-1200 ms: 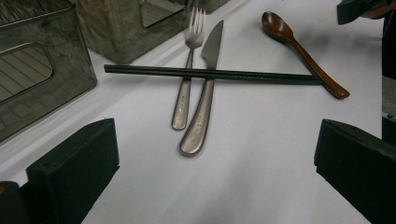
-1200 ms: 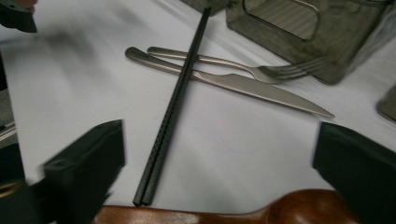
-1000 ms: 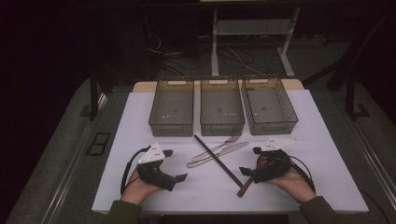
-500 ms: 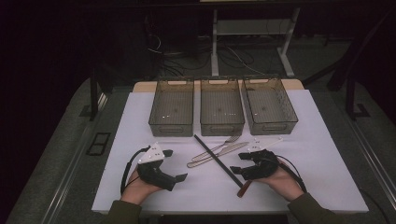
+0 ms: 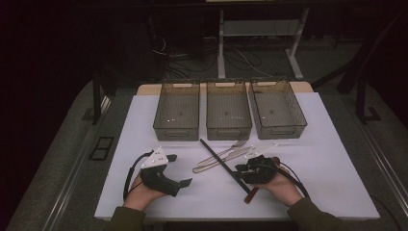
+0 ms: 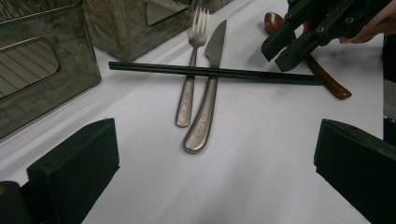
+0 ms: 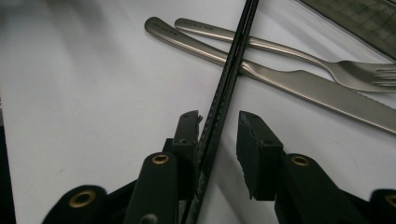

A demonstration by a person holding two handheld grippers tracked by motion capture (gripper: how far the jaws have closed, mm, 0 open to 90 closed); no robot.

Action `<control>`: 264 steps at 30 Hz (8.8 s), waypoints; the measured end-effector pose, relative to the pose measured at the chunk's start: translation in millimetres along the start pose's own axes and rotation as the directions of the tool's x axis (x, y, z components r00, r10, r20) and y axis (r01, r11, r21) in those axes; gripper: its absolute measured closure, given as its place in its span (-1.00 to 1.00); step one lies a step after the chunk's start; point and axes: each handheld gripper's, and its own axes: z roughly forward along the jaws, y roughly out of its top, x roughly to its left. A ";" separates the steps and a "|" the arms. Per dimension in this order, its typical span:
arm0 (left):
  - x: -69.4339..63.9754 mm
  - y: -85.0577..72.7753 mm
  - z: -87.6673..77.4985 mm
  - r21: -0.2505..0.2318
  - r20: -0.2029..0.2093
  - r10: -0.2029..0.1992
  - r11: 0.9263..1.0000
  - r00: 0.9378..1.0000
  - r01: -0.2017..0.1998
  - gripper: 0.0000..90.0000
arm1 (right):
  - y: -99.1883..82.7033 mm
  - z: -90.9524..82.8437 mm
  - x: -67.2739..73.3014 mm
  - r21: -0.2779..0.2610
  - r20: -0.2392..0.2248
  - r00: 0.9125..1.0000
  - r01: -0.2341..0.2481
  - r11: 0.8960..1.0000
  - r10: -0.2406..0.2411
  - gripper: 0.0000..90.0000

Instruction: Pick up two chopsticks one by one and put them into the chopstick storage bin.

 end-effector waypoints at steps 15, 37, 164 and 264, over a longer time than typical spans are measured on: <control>1.0 -0.3 -1.0 0.004 -0.002 -0.003 1.000 1.000 0.003 -1.00 | -2.2 4.7 0.6 0.035 -0.002 1.000 0.000 0.999 0.000 0.71; 1.0 -0.8 -1.3 0.001 -0.006 -0.007 1.000 1.000 0.007 -1.00 | -3.9 8.8 -1.1 0.069 0.065 0.998 0.006 0.998 -0.010 0.75; 1.0 -1.3 6.3 -0.012 0.007 0.022 1.000 1.000 -0.022 -1.00 | 175.9 37.9 -47.4 -0.084 0.111 0.982 -0.143 0.986 0.152 0.88; -2.8 0.1 9.4 -0.019 -0.007 0.023 1.000 1.000 -0.023 -1.00 | 57.8 -25.0 -24.8 -0.166 -0.018 1.000 -0.025 0.986 0.022 -0.24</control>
